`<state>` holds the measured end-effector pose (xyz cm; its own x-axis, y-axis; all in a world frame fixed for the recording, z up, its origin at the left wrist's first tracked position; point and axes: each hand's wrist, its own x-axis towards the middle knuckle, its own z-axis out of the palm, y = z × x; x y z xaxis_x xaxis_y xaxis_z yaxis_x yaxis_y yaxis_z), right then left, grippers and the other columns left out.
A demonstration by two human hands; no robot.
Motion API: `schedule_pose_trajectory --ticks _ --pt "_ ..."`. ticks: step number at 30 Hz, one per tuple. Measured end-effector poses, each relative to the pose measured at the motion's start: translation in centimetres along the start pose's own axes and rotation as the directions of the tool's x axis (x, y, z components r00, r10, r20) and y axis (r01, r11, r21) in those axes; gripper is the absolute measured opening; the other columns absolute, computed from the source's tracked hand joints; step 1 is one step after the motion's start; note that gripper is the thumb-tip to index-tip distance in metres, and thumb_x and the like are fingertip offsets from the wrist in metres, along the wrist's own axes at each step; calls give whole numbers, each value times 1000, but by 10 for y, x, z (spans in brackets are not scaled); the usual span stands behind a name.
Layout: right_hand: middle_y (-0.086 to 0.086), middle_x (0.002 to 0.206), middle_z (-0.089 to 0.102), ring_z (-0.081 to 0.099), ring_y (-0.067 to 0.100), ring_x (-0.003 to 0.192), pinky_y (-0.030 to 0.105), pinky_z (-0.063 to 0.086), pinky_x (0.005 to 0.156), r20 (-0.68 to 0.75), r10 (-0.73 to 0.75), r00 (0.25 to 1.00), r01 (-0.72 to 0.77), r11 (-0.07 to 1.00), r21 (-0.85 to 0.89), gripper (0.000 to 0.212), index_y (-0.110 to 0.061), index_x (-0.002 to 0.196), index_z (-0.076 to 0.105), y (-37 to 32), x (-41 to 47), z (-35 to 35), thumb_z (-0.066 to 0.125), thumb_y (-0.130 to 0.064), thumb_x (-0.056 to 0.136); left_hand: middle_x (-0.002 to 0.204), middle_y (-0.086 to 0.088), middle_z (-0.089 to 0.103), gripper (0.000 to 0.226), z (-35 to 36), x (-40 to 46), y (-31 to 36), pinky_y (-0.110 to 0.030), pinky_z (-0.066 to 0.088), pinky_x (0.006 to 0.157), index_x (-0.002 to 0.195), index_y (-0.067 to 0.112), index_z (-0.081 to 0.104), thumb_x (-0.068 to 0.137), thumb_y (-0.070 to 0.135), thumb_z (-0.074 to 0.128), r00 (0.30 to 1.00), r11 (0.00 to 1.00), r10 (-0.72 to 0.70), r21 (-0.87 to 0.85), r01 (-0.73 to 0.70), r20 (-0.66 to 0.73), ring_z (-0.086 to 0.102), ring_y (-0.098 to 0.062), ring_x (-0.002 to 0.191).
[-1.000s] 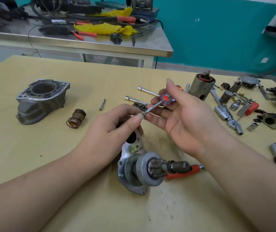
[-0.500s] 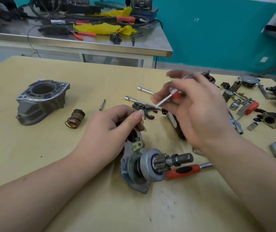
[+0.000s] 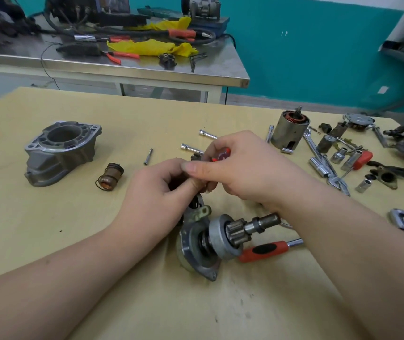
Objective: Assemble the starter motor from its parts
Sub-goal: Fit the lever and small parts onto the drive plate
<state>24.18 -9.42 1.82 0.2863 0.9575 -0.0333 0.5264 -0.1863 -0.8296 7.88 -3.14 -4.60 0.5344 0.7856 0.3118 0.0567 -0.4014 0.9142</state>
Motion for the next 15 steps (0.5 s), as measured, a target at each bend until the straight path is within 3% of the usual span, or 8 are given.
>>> schedule_pose_trajectory --ticks 2,5,8,10,12,15 --pt "2 65 75 46 2 37 14 32 38 72 45 996 -41 998 -48 35 -18 83 73 -3 -1 -5 82 -52 83 75 2 78 22 -1 0 0 -37 54 67 78 21 82 99 17 77 1000 999 14 28 -14 27 69 -26 73" --pt "3 66 75 40 12 44 23 31 44 189 95 977 -86 995 -60 32 -18 89 72 -5 -3 -12 81 -48 85 62 8 67 22 -4 0 -2 -24 42 57 75 23 82 96 20 81 997 999 34 33 -37 72 52 -9 59" --pt "4 63 68 37 14 44 20 26 42 260 114 959 -138 987 76 29 -13 91 70 -1 -3 -15 85 -37 85 61 8 66 16 -5 -1 0 -22 42 57 77 26 85 93 24 85 995 999 47 8 -48 86 51 -4 60" --pt "6 63 67 39 13 43 19 26 40 289 127 949 -165 980 114 25 -12 90 70 1 -3 -17 85 -32 86 65 1 71 12 -5 -1 0 -32 50 59 79 30 86 90 28 87 995 999 42 -5 -42 88 58 -19 61" --pt "8 67 70 41 12 43 19 27 40 321 127 938 -163 983 88 24 -11 92 71 2 -2 -19 83 -32 88 73 -8 76 8 -5 -1 2 -49 57 66 81 34 86 87 37 91 994 1000 22 -16 -20 106 64 -42 75" --pt "12 69 72 40 12 43 18 26 40 339 130 932 -180 976 120 23 -7 92 71 5 -2 -19 81 -27 90 78 -17 76 13 -6 -2 1 -62 56 73 82 34 87 84 47 86 991 999 37 -21 -34 128 65 -50 81"
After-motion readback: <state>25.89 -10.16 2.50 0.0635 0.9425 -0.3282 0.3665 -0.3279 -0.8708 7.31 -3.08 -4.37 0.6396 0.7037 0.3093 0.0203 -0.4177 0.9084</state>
